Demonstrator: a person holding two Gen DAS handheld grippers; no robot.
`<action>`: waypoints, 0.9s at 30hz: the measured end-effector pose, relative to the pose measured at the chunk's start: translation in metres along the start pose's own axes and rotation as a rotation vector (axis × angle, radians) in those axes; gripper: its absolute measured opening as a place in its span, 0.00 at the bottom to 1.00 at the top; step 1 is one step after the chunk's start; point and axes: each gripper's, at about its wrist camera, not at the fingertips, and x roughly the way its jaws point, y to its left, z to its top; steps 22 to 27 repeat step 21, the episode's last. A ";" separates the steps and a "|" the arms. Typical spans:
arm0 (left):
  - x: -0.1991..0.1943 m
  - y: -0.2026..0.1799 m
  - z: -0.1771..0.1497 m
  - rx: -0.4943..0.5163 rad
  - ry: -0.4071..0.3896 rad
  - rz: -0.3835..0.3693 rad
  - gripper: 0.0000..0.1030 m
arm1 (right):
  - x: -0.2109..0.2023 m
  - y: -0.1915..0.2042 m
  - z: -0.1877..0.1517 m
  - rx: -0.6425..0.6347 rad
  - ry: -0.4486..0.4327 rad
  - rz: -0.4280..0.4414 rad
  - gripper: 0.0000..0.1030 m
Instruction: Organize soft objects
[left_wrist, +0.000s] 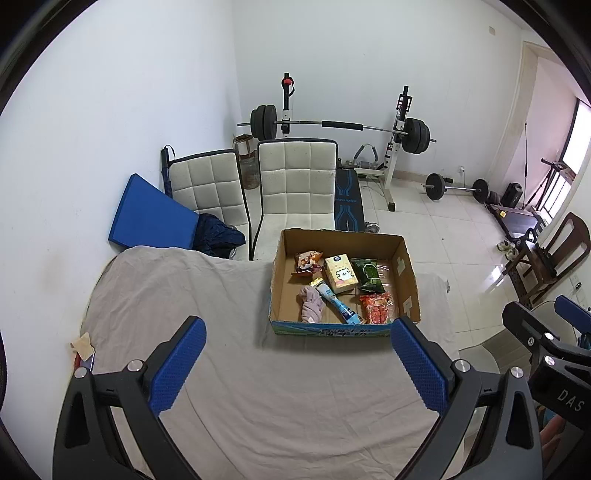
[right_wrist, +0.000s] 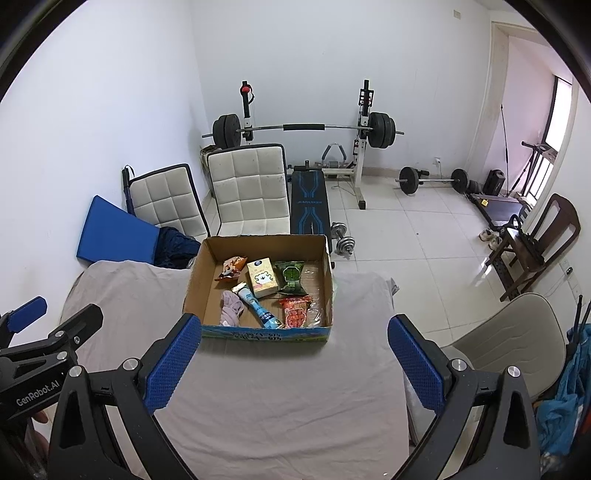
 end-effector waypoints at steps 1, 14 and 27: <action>-0.001 0.000 0.000 0.002 0.003 0.000 1.00 | 0.000 0.000 0.000 0.001 -0.001 0.000 1.00; -0.001 -0.002 0.001 0.005 0.002 -0.001 1.00 | -0.002 -0.002 0.000 0.004 -0.004 -0.005 1.00; -0.002 -0.002 0.001 0.005 0.000 -0.004 1.00 | -0.002 -0.002 0.000 0.003 -0.004 -0.005 1.00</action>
